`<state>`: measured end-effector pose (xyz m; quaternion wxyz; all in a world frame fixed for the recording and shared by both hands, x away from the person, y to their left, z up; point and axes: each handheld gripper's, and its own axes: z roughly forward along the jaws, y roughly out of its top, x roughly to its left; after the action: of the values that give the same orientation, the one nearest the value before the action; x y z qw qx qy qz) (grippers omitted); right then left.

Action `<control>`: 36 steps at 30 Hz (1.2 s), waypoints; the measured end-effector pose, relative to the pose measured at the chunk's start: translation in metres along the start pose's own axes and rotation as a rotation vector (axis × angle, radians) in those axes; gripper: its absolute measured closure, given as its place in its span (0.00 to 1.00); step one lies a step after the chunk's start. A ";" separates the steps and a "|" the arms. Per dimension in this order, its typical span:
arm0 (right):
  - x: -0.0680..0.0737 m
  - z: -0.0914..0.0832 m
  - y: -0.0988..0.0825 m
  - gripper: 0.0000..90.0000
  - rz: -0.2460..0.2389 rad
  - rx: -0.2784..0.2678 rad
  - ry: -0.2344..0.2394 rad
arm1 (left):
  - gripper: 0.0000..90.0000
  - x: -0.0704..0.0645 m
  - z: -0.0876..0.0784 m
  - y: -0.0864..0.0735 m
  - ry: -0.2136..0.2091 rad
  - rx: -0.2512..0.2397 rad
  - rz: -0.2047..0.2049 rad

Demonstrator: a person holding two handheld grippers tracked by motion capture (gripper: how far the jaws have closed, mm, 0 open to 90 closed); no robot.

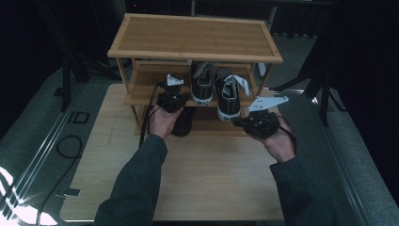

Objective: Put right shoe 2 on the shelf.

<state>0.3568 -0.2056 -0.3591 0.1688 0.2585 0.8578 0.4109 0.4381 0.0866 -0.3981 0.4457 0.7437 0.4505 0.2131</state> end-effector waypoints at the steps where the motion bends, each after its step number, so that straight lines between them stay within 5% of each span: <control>1: 0.000 0.000 0.000 1.00 0.000 0.000 0.002 | 1.00 0.000 0.000 0.000 -0.003 0.001 -0.002; 7: 0.002 0.005 0.000 1.00 -0.011 -0.001 -0.049 | 1.00 0.001 0.000 0.000 -0.009 -0.001 -0.008; 22: 0.000 0.011 0.007 1.00 0.005 -0.027 -0.031 | 1.00 0.001 0.000 0.000 -0.009 0.000 -0.014; 36: 0.003 0.023 0.006 1.00 -0.031 0.006 -0.076 | 1.00 0.000 -0.002 0.000 -0.010 0.002 -0.020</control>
<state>0.3680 -0.1864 -0.3683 0.2070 0.2611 0.8558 0.3957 0.4369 0.0875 -0.3970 0.4492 0.7407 0.4558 0.2046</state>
